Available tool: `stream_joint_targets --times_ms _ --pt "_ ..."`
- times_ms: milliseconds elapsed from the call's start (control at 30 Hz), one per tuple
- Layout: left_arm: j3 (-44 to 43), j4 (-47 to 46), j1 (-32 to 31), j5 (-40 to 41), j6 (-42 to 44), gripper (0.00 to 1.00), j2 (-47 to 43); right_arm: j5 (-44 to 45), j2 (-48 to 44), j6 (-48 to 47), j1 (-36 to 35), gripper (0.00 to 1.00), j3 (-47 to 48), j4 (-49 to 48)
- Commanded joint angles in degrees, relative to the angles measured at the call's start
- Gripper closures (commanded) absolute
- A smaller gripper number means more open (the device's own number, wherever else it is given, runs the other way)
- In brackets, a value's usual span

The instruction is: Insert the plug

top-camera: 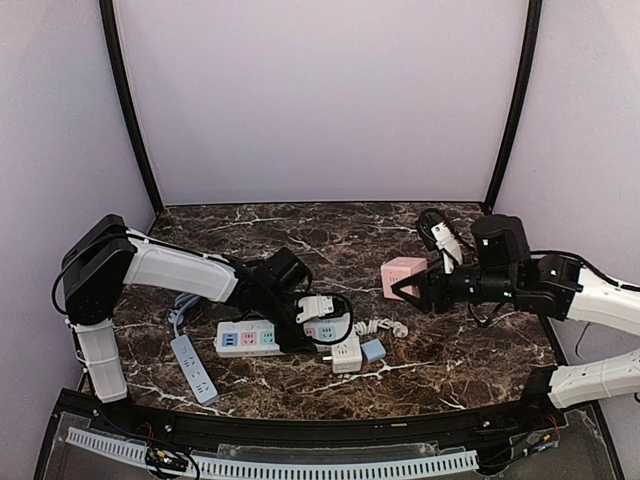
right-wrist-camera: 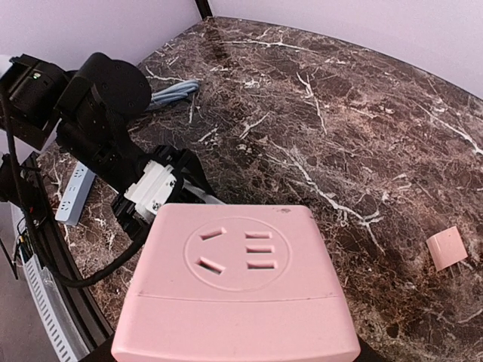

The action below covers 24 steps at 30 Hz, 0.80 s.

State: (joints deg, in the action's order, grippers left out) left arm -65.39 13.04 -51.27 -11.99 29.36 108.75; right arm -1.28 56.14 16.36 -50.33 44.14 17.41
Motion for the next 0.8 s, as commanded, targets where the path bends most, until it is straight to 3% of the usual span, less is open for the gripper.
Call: stream_joint_targets --times_ms 0,233,367,767 --pt "2.98 2.87 -2.21 -1.01 -1.45 0.46 -1.37 -0.13 -3.78 -2.55 -0.39 0.76 -0.16 -1.32" --pt "6.0 0.61 -4.26 0.26 -2.14 0.46 -2.91 -0.7 -6.28 -4.95 -0.43 0.77 -0.29 -1.94" --pt "6.2 -1.27 -4.08 5.41 -1.09 0.45 -1.64 -0.98 -5.28 -7.61 -0.39 0.8 -0.37 -4.0" --pt "6.9 -3.23 -1.76 11.25 0.68 0.38 -3.18 -2.4 6.04 -14.84 -0.4 0.84 6.54 -7.84"
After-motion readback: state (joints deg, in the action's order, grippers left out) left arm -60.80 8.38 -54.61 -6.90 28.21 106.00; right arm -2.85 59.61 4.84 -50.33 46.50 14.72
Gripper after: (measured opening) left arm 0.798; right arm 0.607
